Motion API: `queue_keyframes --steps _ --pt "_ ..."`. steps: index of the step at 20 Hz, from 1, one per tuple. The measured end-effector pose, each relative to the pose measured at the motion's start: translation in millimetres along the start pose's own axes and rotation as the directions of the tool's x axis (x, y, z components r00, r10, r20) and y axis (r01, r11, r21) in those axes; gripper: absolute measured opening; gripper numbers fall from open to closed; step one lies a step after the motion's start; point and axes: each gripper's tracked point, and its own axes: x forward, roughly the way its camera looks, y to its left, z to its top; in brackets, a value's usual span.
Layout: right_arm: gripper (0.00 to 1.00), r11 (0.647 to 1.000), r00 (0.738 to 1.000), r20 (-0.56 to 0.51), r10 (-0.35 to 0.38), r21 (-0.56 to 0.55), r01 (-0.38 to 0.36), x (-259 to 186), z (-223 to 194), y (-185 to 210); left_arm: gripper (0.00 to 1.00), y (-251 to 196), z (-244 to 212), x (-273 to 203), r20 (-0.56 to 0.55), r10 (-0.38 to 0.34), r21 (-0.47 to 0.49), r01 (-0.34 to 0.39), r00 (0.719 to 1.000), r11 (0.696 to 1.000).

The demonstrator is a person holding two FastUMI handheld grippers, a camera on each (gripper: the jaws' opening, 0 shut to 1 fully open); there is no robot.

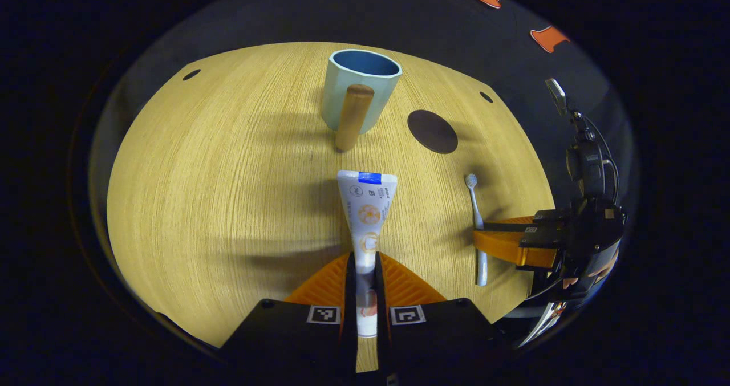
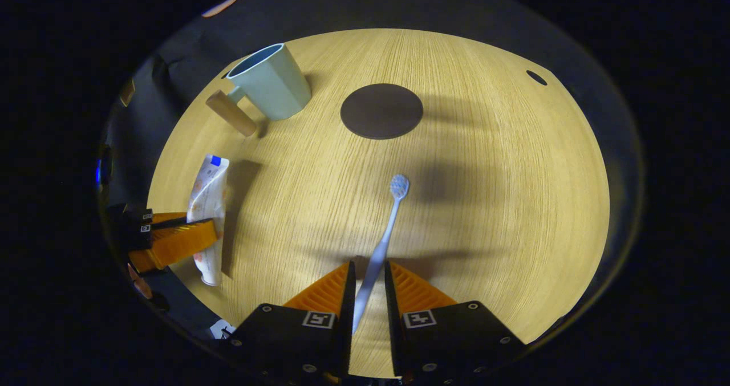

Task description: Put the toothbrush and toothpaste on the desktop into the cup, then pick up the cup and place it on the coaster on the desktop.

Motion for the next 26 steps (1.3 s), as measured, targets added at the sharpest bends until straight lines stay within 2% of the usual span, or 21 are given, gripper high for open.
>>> queue_keyframes --steps 2,6,9,13,16,19,26 --pt "0.19 1.0 1.0 -0.001 0.004 0.005 -0.004 0.7 1.7 -0.5 0.18 0.3 0.7 0.4 0.012 0.0 0.001 0.0 1.0 1.0" --pt "0.1 1.0 1.0 0.019 0.024 -0.019 -0.024 -0.9 2.0 1.7 0.18 1.2 7.5 -3.4 0.054 -0.003 0.012 0.003 0.999 1.0" --pt "0.09 0.998 0.996 0.089 -0.004 -0.055 0.009 -6.8 8.3 -2.4 0.18 2.7 16.6 -18.6 0.117 0.004 0.03 -0.008 0.993 1.0" --pt "0.09 0.995 0.984 0.173 0.04 -0.093 -0.024 -22.2 16.1 0.5 0.18 -0.8 26.8 -23.7 0.207 0.005 0.042 -0.014 0.978 0.999" --pt "0.06 0.995 0.965 0.258 0.049 -0.099 -0.024 -40.4 30.1 -2.9 0.18 1.5 28.7 -31.4 0.272 0.009 0.042 -0.021 0.962 0.999" --pt "0.06 0.994 0.942 0.332 0.046 -0.106 -0.011 -39.8 30.4 -5.9 0.18 1.6 37.4 -49.6 0.37 0.012 0.072 -0.041 0.929 0.997" --pt "0.06 0.995 0.852 0.519 0.069 -0.094 -0.024 -33.8 36.0 -3.8 0.18 10.1 60.0 -97.9 0.536 0.03 0.135 -0.121 0.843 0.983"
